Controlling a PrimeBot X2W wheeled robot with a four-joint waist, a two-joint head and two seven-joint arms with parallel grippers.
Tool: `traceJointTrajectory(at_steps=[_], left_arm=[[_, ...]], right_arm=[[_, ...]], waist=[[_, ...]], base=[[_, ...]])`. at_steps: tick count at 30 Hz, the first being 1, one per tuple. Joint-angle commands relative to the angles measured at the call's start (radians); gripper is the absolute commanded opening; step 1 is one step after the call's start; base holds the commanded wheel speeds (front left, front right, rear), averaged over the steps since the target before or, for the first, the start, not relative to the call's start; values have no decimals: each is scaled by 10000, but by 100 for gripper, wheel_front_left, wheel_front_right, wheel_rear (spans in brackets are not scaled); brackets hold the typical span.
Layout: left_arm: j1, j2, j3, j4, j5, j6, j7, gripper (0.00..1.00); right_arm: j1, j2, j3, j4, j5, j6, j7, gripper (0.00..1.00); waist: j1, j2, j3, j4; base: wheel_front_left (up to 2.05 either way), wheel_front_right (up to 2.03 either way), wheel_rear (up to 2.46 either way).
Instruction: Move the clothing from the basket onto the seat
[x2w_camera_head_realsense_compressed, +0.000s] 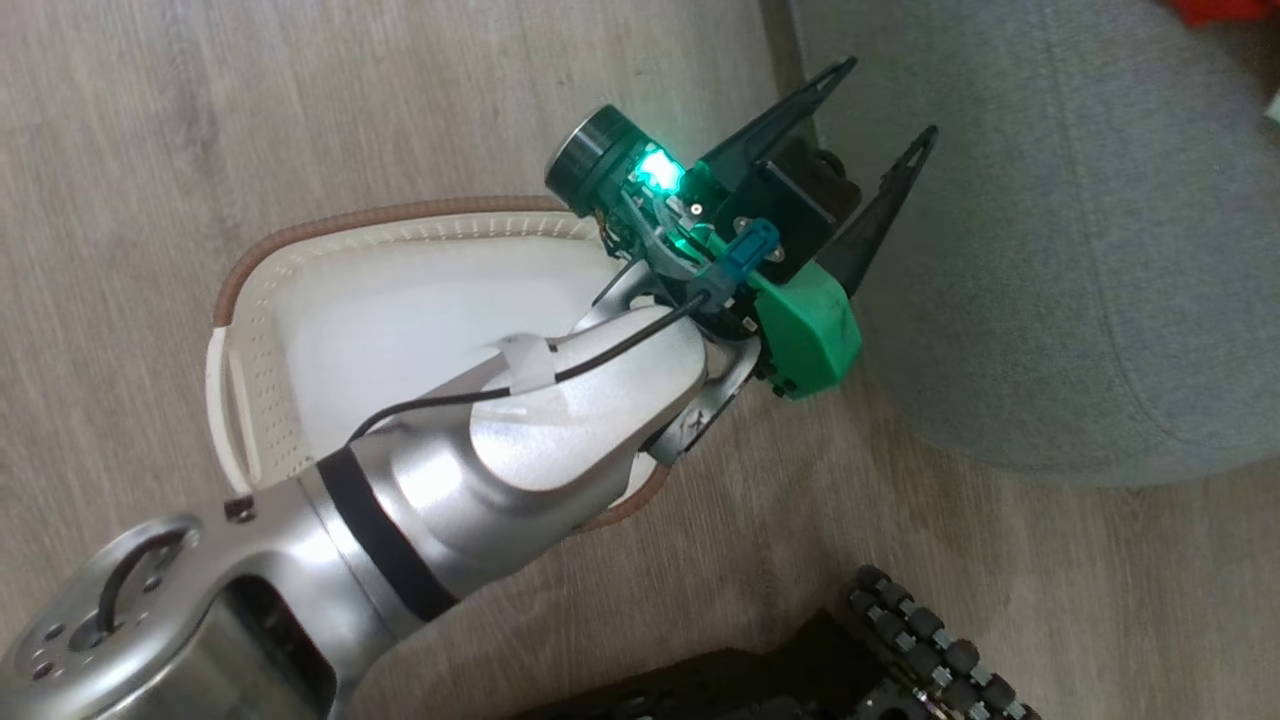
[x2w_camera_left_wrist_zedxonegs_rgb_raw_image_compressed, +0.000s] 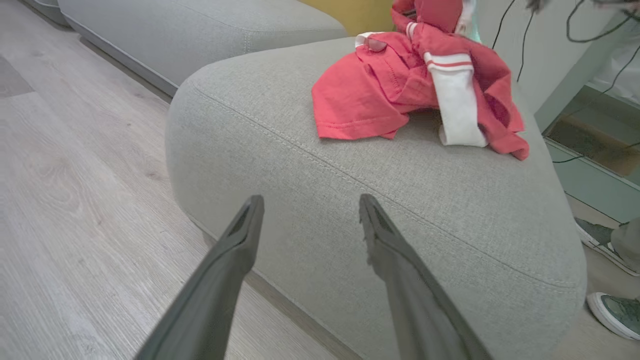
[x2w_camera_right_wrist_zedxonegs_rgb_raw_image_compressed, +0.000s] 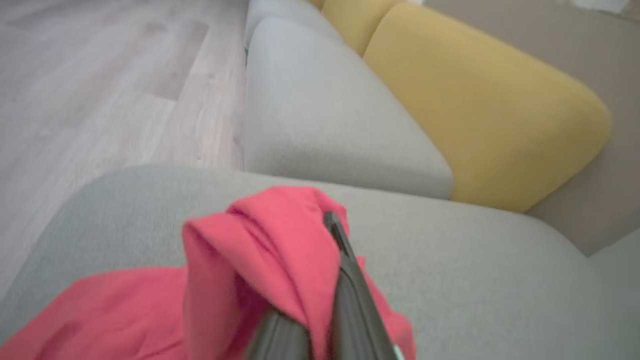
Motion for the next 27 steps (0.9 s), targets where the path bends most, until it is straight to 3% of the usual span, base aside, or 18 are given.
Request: traceJointTrajectory(at_steps=[1, 3, 4, 5, 9, 11, 12, 13, 21, 27], left_arm=[[-404, -94, 72, -253, -103, 88, -125, 100], [-470, -94, -32, -191, -269, 141, -210, 100], [-495, -94, -78, -160, -351, 159, -255, 100], [-521, -94, -119, -139, -431, 178, -294, 100], [-618, -94, -257, -84, -698, 254, -441, 100], [-654, -94, -311, -54, -801, 287, -501, 100], [-663, -94, -335, -32, -847, 299, -530, 100], [-662, -94, -357, -2, -893, 307, -562, 100], [-557, -95, -454, 272, -1264, 308, -815, 100], [-51, -95, -302, 677, -1548, 302, -1099, 100]], right_arm=[[1, -462, 560, 229, 250, -4, -63, 0], [-188, -428, 1397, 725, 704, -4, 253, 0], [-224, -393, 1876, 883, 977, -4, 733, 11], [-274, -423, 2379, 871, 1230, -4, 1131, 35], [-579, -837, 3835, 810, 2260, -4, 2248, 46], [-754, -1020, 4342, 779, 2725, -4, 2535, 65], [-832, -1088, 4567, 772, 2946, -4, 2648, 87], [-899, -1145, 4788, 772, 3147, -4, 2762, 100], [-1388, -1341, 6345, 856, 4059, -4, 2938, 100], [-1617, -1523, 7684, 471, 4080, -4, 2451, 100]], waist=[[-3, 1, 31, 79], [-3, 1, -21, 104], [-3, 1, -66, 118], [-3, 1, -103, 129], [-3, 1, -235, 183], [-3, 1, -279, 199], [-3, 1, -305, 203], [-3, 1, -348, 202], [-3, 1, -976, 119], [-3, 1, -2024, 17]], base=[[0, 0, 0], [0, 0, 0], [0, 0, 0], [0, 0, 0], [0, 0, 0], [0, 0, 0], [0, 0, 0], [0, 0, 0], [0, 0, 0], [0, 0, 0]])
